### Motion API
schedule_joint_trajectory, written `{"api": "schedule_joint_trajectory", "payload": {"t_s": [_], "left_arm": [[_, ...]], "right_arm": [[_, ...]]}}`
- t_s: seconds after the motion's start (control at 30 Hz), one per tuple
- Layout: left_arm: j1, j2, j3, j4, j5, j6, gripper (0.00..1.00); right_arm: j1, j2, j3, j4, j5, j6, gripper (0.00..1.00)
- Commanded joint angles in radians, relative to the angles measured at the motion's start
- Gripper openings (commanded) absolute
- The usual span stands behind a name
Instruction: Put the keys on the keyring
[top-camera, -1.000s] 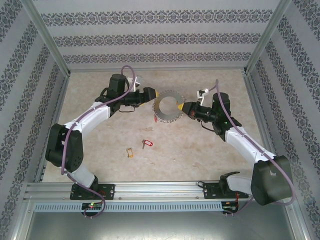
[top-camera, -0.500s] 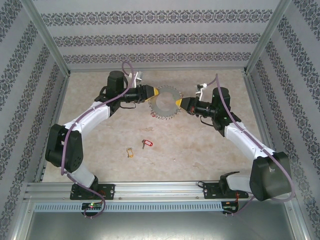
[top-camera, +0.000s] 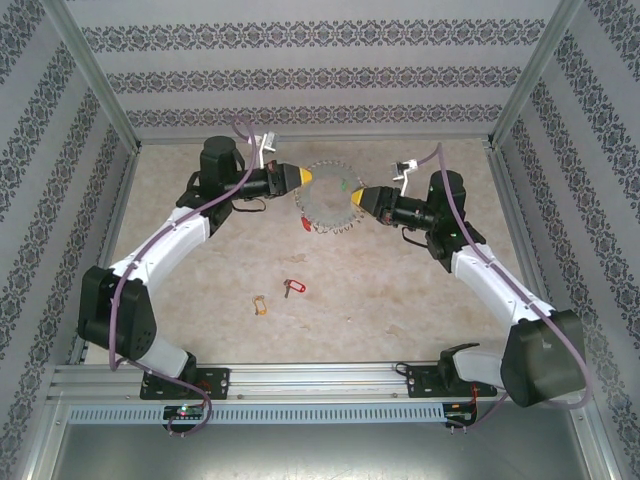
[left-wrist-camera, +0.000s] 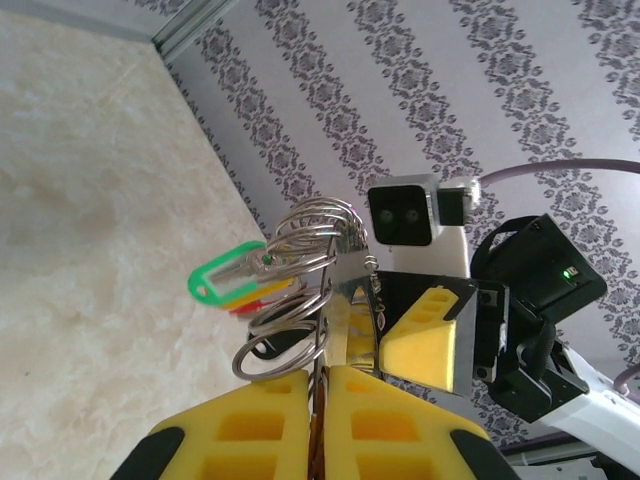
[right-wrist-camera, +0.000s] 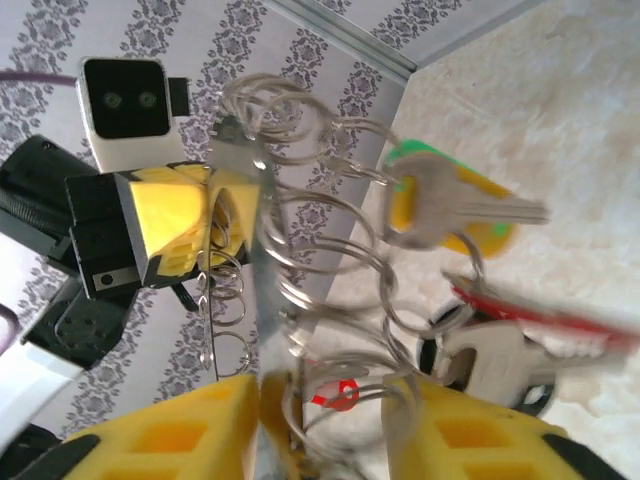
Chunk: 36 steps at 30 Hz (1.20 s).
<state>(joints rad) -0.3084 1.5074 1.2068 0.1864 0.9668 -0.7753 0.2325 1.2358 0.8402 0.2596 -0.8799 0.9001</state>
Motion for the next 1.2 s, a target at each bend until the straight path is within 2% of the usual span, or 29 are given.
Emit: {"api": "schedule_joint_trajectory", "payload": {"t_s": [0.0,0.07,0.13,0.23,0.3,0.4,0.47,0.53,0.7,0.93,1.0,1.07,1.17], "left_arm": [[-0.006,-0.119,0.045,0.042,-0.023,0.111,0.0],[-0.008,-0.172,0.042,0.0,-0.079,0.212,0.0],[-0.014,-0.23,0.028,-0.036,-0.127,0.335,0.0],[-0.034,-0.293,0.024,-0.185,-0.271,0.591,0.0],[-0.036,-0.311,0.033,-0.241,-0.311,0.648,0.0],[-0.038,-0.294,0.089,-0.22,-0.179,0.614,0.0],[-0.037,-0.267,0.141,-0.264,-0.115,0.614,0.0],[-0.038,-0.251,0.171,-0.291,-0.086,0.606,0.0],[-0.038,-0.259,0.155,-0.202,-0.064,0.548,0.0],[-0.038,-0.227,0.182,-0.18,0.041,0.577,0.0],[-0.038,-0.228,0.16,-0.153,0.104,0.653,0.0],[-0.038,-0.236,0.136,-0.147,0.112,0.719,0.0],[-0.037,-0.221,0.151,-0.229,0.095,0.834,0.0]], "right_arm": [[-0.033,-0.122,0.021,-0.098,0.096,-0.122,0.54],[-0.048,-0.199,0.001,-0.152,0.191,-0.182,0.62],[-0.048,-0.293,-0.04,-0.19,0.352,-0.224,0.64],[-0.048,-0.41,-0.155,-0.089,0.499,-0.308,0.62],[-0.044,-0.47,-0.229,-0.008,0.534,-0.44,0.57],[-0.028,-0.508,-0.263,0.023,0.526,-0.575,0.49],[-0.01,-0.523,-0.263,0.032,0.474,-0.673,0.48],[0.028,-0.534,-0.275,0.053,0.451,-0.787,0.41],[0.173,-0.547,-0.306,0.061,0.466,-1.122,0.23],[0.277,-0.496,-0.302,0.107,0.492,-1.25,0.22],[0.284,-0.487,-0.315,0.149,0.497,-1.265,0.22],[0.284,-0.483,-0.325,0.173,0.507,-1.269,0.22],[0.285,-0.483,-0.339,0.173,0.526,-1.296,0.22]]}}
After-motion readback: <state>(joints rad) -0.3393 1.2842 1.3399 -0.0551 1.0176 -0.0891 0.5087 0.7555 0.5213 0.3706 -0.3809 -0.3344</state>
